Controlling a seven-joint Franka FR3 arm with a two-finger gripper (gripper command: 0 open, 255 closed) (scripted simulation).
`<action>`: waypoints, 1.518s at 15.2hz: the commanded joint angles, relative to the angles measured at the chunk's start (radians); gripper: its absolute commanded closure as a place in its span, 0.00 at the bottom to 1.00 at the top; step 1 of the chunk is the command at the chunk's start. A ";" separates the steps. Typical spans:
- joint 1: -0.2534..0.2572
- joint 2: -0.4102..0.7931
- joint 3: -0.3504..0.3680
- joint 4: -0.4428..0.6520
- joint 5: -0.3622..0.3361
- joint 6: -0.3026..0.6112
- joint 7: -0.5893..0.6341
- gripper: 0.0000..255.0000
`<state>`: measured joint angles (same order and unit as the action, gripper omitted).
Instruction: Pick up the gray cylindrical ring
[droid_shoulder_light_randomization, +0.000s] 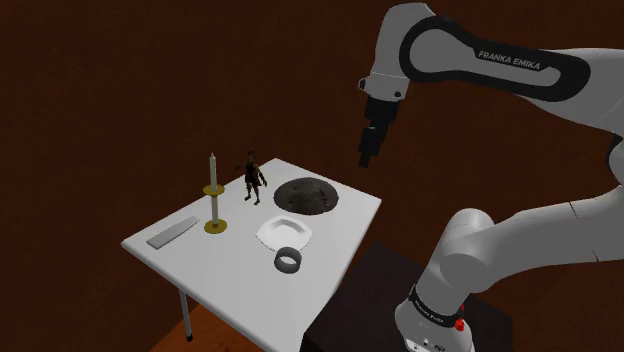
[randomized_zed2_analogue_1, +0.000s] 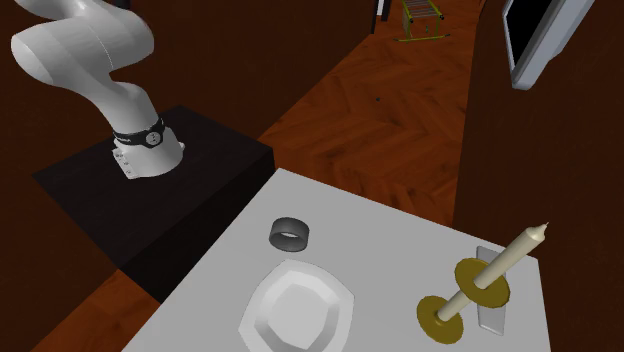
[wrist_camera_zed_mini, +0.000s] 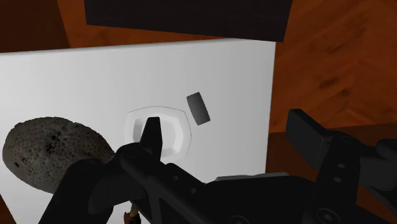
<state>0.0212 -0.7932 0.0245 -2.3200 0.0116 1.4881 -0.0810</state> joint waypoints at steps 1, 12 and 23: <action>0.000 0.000 0.000 0.000 0.000 0.000 0.000 0.00; 0.021 0.120 -0.015 -0.281 -0.002 0.433 -0.070 0.00; 0.046 0.474 -0.027 -0.380 0.006 0.917 -0.145 0.00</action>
<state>0.0652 -0.3742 0.0001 -2.7056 0.0161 2.3498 -0.2158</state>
